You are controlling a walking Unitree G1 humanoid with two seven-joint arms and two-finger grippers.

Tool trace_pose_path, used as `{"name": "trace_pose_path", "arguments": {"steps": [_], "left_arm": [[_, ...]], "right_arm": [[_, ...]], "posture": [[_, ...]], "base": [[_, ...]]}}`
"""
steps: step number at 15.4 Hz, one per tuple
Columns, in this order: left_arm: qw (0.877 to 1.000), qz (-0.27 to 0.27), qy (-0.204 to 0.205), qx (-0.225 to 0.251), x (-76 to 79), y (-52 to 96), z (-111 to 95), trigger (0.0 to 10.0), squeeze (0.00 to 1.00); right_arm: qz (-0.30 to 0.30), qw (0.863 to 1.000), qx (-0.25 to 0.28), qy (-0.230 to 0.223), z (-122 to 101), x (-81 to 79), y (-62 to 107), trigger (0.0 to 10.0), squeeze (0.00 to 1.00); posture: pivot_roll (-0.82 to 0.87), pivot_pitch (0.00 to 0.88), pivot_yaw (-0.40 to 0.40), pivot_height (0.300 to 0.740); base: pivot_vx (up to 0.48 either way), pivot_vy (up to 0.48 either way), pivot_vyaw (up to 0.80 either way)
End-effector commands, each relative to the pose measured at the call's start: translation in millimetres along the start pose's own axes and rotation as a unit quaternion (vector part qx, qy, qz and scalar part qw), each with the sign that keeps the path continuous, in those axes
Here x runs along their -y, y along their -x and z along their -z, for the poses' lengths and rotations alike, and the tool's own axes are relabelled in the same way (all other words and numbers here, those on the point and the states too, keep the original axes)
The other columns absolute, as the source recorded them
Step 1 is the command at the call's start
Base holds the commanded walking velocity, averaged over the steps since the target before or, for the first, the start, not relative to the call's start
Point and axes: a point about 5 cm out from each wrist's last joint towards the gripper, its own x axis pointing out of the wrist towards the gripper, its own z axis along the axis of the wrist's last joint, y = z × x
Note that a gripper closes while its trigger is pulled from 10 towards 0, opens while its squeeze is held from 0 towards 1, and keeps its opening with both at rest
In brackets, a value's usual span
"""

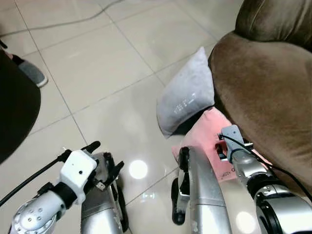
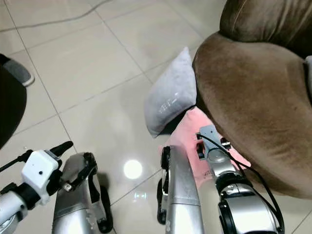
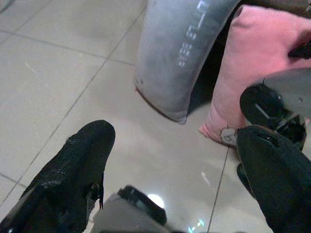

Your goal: Move the pillow to the sofa from floor

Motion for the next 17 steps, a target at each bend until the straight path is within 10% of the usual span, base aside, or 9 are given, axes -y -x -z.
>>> {"name": "trace_pose_path", "arguments": {"steps": [1, 17], "left_arm": [[1.0, 0.008, 0.005, -0.011, 3.3, 4.9, 1.8, 10.0, 0.0], [0.999, 0.027, 0.009, -0.017, 6.8, -0.3, -1.9, 10.0, 0.0]], "right_arm": [[0.005, 1.0, -0.024, 0.018, 15.5, -1.7, 1.2, 0.3, 0.0], [-0.02, 1.0, -0.002, 0.001, 7.9, -18.3, 2.0, 0.0, 0.0]], "posture": [[0.04, 0.37, -0.056, 0.51], [0.04, 0.339, -0.051, 0.51]], "base": [[0.0, 0.0, 0.0], [0.0, 0.0, 0.0]]}}
